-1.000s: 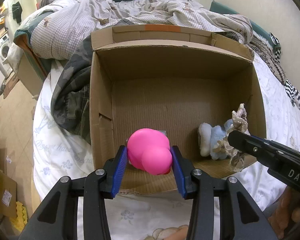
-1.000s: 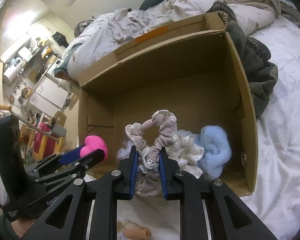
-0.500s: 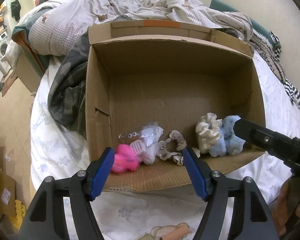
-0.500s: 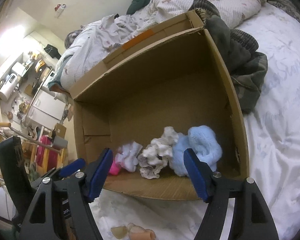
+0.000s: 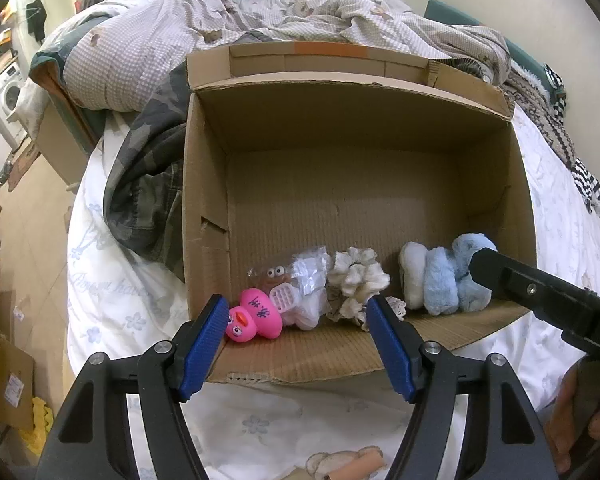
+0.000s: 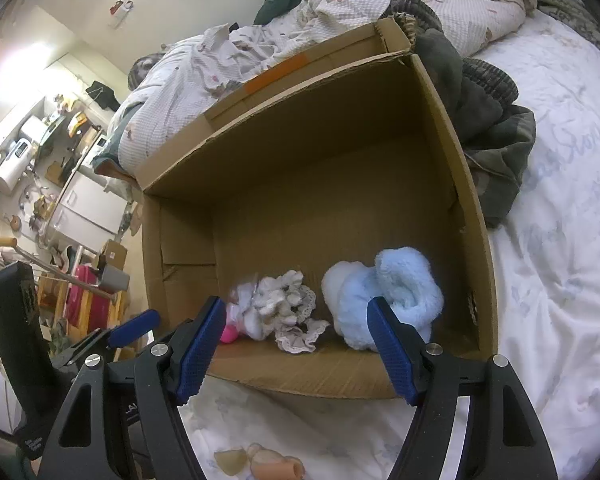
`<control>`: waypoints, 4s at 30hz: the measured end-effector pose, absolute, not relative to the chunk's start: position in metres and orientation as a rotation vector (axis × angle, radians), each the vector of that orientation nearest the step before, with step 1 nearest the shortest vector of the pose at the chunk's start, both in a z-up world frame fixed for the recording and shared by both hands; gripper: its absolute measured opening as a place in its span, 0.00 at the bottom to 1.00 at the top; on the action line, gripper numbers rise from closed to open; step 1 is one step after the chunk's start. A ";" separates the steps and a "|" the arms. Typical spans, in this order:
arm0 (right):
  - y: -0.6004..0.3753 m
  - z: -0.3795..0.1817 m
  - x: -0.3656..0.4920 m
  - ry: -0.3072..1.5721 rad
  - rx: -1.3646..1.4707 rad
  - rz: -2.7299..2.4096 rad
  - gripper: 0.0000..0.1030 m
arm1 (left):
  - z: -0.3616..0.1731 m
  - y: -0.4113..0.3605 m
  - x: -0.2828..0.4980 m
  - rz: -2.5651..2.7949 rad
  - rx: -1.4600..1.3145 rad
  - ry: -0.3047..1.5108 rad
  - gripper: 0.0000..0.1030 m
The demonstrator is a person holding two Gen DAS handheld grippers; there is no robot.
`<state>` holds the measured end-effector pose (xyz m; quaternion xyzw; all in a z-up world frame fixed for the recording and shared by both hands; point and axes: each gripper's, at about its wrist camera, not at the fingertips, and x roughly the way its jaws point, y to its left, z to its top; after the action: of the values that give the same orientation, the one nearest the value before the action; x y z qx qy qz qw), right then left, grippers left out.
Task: Organize soft objects
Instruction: 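Lower the duck and scrunchie into the box and open both grippers, then withdraw both grippers from the box toward the beige items on the sheet, then grasp the beige flat piece with the left gripper while the right grasps the peach roll, then carry the beige piece and peach roll into the box with both grippers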
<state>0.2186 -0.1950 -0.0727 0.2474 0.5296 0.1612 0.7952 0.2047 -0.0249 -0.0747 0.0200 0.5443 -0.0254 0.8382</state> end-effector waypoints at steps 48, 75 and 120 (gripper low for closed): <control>-0.178 -0.071 0.136 1.268 0.456 0.358 0.75 | -0.082 0.011 0.099 -0.037 0.049 1.252 0.67; -0.160 -0.105 0.140 1.434 0.452 0.376 0.75 | -0.129 0.000 0.098 -0.101 0.003 1.478 0.07; -0.157 -0.067 0.140 1.277 0.473 0.556 0.08 | -0.055 0.017 0.109 -0.030 -0.092 1.153 0.07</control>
<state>0.1404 -0.1565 -0.0668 0.2156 0.5824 0.2535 0.7416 0.1091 0.0169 -0.0555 -0.0433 0.5449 -0.0144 0.8373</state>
